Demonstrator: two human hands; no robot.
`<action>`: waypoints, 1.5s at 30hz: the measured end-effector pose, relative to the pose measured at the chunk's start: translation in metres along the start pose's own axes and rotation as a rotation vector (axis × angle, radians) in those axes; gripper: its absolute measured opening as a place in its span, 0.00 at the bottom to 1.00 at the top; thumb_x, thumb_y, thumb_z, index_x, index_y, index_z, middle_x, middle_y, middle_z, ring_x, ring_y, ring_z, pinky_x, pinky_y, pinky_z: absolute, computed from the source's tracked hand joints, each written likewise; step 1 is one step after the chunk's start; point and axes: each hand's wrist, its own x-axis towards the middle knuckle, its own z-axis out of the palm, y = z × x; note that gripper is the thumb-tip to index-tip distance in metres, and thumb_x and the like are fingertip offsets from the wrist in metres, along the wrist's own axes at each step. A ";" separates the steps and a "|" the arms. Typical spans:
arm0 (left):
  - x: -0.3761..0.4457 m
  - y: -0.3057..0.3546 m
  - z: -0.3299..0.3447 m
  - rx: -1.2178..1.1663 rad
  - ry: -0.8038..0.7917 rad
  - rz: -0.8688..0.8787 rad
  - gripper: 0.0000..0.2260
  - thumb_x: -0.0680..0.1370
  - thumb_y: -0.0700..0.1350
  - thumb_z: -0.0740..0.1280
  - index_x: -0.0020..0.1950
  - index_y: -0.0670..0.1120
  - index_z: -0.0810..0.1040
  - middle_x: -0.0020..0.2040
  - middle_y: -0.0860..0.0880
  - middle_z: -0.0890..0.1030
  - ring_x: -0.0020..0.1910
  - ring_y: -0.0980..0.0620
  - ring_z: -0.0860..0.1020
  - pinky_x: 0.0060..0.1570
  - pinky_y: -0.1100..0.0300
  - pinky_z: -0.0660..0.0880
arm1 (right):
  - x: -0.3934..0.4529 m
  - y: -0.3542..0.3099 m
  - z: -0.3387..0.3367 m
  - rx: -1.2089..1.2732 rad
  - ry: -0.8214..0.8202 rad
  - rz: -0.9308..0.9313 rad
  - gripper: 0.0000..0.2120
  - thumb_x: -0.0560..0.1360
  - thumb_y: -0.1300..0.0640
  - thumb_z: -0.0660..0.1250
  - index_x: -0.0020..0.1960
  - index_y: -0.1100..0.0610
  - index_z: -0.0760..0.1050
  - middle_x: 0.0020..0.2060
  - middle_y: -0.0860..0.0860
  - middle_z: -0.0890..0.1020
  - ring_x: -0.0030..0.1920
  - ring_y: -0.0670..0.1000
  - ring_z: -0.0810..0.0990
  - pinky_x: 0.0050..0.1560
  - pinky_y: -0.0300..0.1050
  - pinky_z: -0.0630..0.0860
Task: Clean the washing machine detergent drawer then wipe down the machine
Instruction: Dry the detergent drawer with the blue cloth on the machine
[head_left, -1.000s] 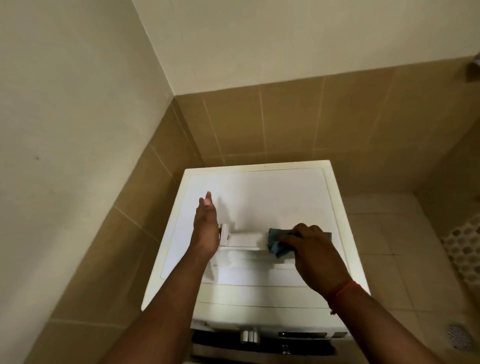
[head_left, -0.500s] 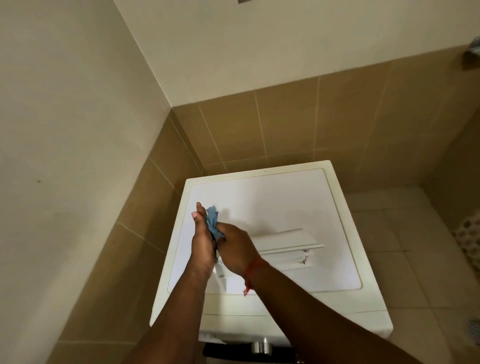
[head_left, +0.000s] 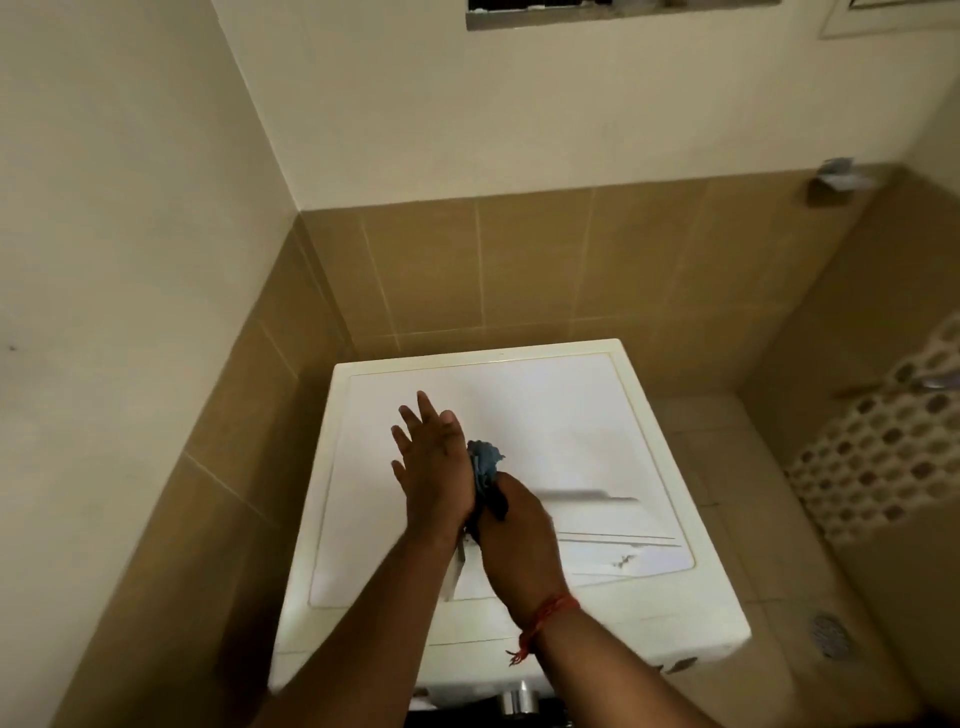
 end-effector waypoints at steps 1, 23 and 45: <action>0.000 0.000 0.001 0.048 -0.006 0.010 0.33 0.77 0.66 0.36 0.80 0.54 0.44 0.81 0.49 0.44 0.79 0.46 0.43 0.75 0.42 0.41 | -0.003 0.000 -0.001 0.003 0.076 -0.016 0.08 0.77 0.64 0.62 0.45 0.53 0.77 0.38 0.48 0.81 0.40 0.48 0.79 0.41 0.44 0.78; 0.004 -0.005 0.006 0.381 -0.088 0.154 0.32 0.81 0.63 0.47 0.80 0.50 0.47 0.81 0.44 0.46 0.79 0.40 0.46 0.75 0.39 0.52 | -0.005 0.031 -0.046 -0.925 -0.041 -0.536 0.25 0.68 0.67 0.56 0.59 0.53 0.80 0.51 0.52 0.81 0.49 0.56 0.78 0.45 0.48 0.79; 0.000 -0.002 0.011 0.458 -0.005 -0.017 0.40 0.74 0.70 0.46 0.80 0.49 0.49 0.81 0.44 0.46 0.79 0.38 0.45 0.73 0.35 0.54 | 0.025 0.090 -0.192 -0.698 -0.068 -0.388 0.28 0.68 0.73 0.64 0.60 0.47 0.80 0.48 0.48 0.81 0.49 0.50 0.77 0.48 0.38 0.73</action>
